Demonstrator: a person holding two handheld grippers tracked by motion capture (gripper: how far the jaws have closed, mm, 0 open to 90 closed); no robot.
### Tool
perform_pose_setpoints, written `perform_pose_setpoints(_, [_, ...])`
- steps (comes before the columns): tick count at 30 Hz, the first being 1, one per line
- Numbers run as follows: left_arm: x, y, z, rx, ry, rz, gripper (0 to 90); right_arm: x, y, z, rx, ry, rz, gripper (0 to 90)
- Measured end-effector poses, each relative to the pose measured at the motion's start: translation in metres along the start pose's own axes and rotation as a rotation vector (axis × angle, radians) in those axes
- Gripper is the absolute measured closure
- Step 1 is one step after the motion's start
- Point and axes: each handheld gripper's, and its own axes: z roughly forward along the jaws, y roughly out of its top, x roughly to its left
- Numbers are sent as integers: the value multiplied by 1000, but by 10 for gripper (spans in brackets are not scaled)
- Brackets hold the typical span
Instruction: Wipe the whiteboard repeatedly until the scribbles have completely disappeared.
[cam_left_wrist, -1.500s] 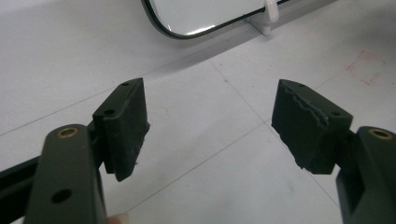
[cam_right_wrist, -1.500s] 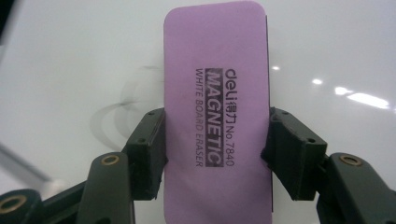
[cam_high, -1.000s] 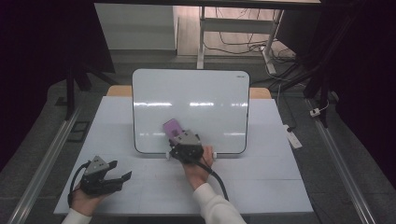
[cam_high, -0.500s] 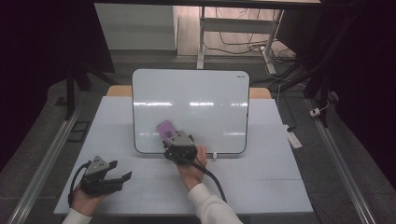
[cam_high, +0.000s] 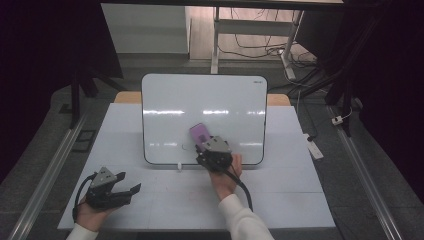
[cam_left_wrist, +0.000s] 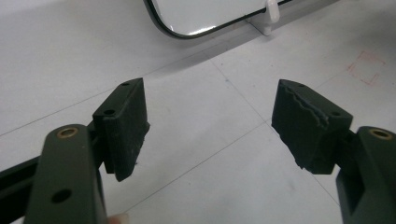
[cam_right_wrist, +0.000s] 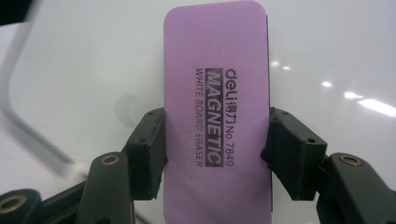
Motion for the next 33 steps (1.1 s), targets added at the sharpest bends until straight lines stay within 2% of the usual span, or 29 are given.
perform_pose_setpoints(4, [0, 0, 0, 0, 0, 1, 277, -29, -6, -11, -14, -57, 45, 414])
perform_pose_setpoints(6, [-1, 0, 0, 1, 1, 3, 278, -32, -8, -12, -23, -57, 72, 414])
perform_pose_setpoints(7, [-1, 0, 0, 1, 0, 3, 278, -29, -8, -12, -24, -73, 66, 414])
perform_pose_setpoints(10, [-2, 1, 1, 3, -1, 5, 277, -12, -8, -6, -29, -51, 67, 414])
perform_pose_setpoints(12, [-2, 0, 1, 4, -1, 5, 277, 7, -6, 1, -31, -28, 30, 414])
perform_pose_setpoints(18, [-1, 0, 0, 0, -3, 3, 278, 63, -1, 21, -17, 82, -33, 414])
perform_pose_setpoints(21, [-1, 0, -1, -3, -3, 4, 278, 75, -1, 24, -7, 85, -90, 414])
perform_pose_setpoints(23, [0, 0, -1, -2, -2, 3, 278, 69, 0, 23, 0, 119, -80, 414])
perform_pose_setpoints(24, [0, 0, -1, -2, -2, 3, 278, 65, 1, 22, 8, 122, -74, 414])
perform_pose_setpoints(26, [-1, 0, -2, -3, -2, 3, 278, 56, 1, 19, 13, 103, -94, 413])
perform_pose_setpoints(28, [-1, 0, -2, -3, 0, 2, 278, 41, -1, 13, 6, 68, -102, 413])
perform_pose_setpoints(33, [-1, 0, 0, 1, 1, 4, 277, -9, -7, -5, -10, -37, -12, 413])
